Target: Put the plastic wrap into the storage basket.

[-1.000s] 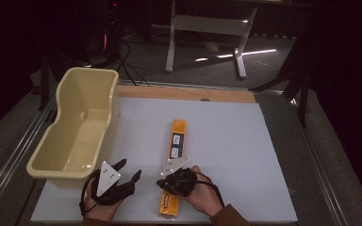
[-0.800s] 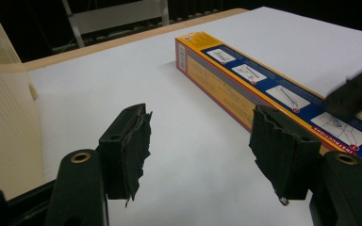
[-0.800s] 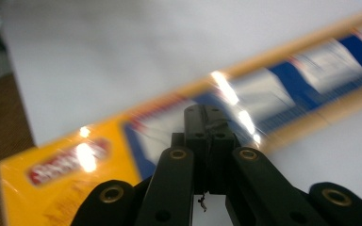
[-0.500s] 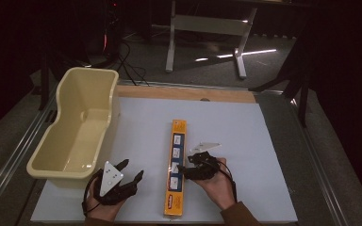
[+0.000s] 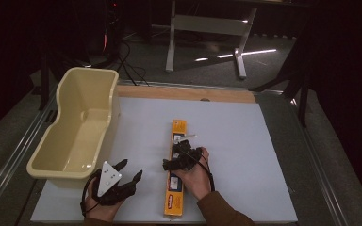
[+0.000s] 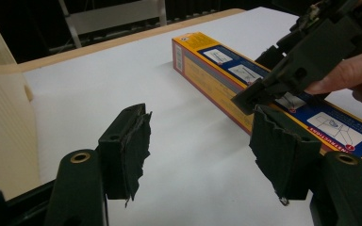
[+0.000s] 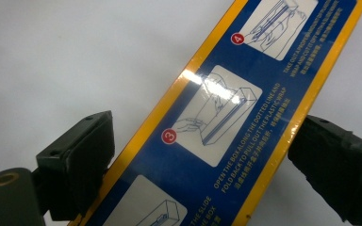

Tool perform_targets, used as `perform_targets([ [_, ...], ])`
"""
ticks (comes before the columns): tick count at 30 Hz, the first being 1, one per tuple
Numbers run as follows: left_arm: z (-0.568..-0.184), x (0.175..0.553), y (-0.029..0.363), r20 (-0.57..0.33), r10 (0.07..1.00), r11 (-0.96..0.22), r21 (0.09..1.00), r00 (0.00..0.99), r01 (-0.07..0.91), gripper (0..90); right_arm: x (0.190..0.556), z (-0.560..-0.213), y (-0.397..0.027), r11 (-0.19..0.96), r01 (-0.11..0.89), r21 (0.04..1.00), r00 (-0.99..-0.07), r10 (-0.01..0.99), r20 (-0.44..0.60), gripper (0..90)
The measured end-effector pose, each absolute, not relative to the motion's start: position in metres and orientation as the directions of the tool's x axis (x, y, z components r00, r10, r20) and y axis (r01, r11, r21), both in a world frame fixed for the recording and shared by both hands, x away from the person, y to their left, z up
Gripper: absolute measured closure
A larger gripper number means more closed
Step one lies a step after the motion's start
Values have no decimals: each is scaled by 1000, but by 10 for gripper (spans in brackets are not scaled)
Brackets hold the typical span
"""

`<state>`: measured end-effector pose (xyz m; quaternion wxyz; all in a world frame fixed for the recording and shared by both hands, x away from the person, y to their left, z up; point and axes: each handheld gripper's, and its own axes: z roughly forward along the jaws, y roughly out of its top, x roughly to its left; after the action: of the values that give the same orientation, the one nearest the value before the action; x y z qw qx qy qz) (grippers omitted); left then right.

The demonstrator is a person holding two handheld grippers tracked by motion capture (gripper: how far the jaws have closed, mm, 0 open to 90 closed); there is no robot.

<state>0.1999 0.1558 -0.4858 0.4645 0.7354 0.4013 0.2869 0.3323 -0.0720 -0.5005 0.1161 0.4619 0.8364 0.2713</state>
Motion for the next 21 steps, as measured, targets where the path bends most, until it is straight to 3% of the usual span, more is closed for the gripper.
perform_targets([
  [6, -486, 200, 155, 50, 856, -246, 915, 515, 320, 375, 340, -501, -68, 447, 738, 505, -544, 838, 54, 76],
  [12, -485, 199, 157, 45, 860, -238, 916, 508, 322, 376, 347, -496, -79, 544, 716, 438, -619, 784, 38, 87],
  [21, -485, 199, 157, 48, 860, -243, 914, 508, 325, 376, 356, -485, -115, 668, 644, 373, -708, 705, -40, 213],
])
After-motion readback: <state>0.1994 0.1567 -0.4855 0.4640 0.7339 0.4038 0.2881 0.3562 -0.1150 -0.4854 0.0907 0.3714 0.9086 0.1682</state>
